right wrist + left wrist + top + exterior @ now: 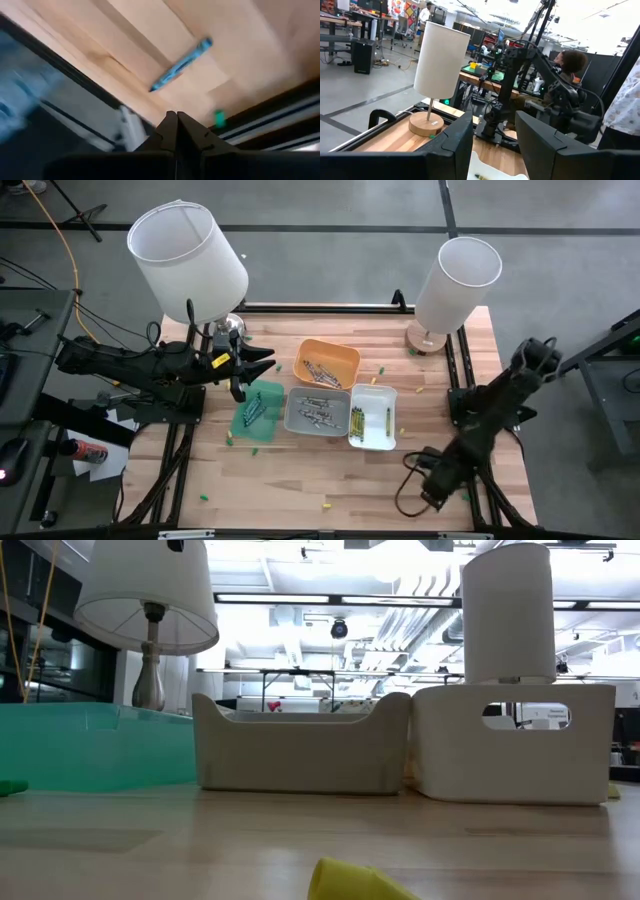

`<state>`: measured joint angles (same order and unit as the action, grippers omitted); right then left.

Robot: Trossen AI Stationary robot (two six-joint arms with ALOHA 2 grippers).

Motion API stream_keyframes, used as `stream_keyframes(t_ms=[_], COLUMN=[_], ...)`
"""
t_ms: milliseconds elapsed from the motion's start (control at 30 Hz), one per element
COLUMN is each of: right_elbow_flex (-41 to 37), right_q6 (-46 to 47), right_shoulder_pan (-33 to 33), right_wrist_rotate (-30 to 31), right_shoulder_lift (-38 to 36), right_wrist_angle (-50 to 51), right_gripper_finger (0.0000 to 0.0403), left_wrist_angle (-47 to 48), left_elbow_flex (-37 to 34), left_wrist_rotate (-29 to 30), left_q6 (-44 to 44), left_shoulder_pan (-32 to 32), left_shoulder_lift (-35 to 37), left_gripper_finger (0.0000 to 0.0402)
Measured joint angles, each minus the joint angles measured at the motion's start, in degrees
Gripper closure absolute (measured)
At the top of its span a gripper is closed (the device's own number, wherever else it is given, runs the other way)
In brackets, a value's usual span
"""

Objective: Sort crayons
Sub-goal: Put the blue crayon into the light blue bin

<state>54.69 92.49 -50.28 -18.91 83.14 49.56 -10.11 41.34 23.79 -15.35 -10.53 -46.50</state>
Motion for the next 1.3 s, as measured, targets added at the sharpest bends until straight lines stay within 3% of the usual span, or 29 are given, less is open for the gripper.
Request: stream_keyframes(t_ms=[167, 300, 500, 633, 1300], right_elbow_flex=[-2.82, -5.04, -5.07, -5.07, -4.88], right_q6=[24.48, 35.83, 36.82, 37.49, 36.04], right_shoulder_pan=[-6.17, -9.35, -8.18, -6.17, -2.94], right_wrist_rotate=[6.59, 12.55, 10.75, 9.0, 7.69], right_shoulder_lift=[-1.14, 0.08, 2.28, 3.61, 12.7], right_wrist_angle=[-9.94, -14.81, -9.25, -9.07, -11.98], right_gripper_finger=[0.0372, 0.0319, 0.0233, 0.0208, 0.0227], left_wrist_angle=[0.0, -0.01, 0.0, 0.0, 0.0], left_elbow_flex=[0.0, 0.0, 0.0, 0.0, 0.0], left_wrist_rotate=[0.0, 0.0, 0.0, 0.0, -0.02], left_q6=[0.0, -0.02, -0.02, -0.9, -1.01], left_shoulder_pan=[0.0, 0.0, -0.01, 0.01, -0.01], left_shoulder_lift=[0.0, 0.0, 0.0, 0.0, 0.0], left_gripper_finger=[0.0264, 0.0264, 0.0264, 0.0264, 0.0264])
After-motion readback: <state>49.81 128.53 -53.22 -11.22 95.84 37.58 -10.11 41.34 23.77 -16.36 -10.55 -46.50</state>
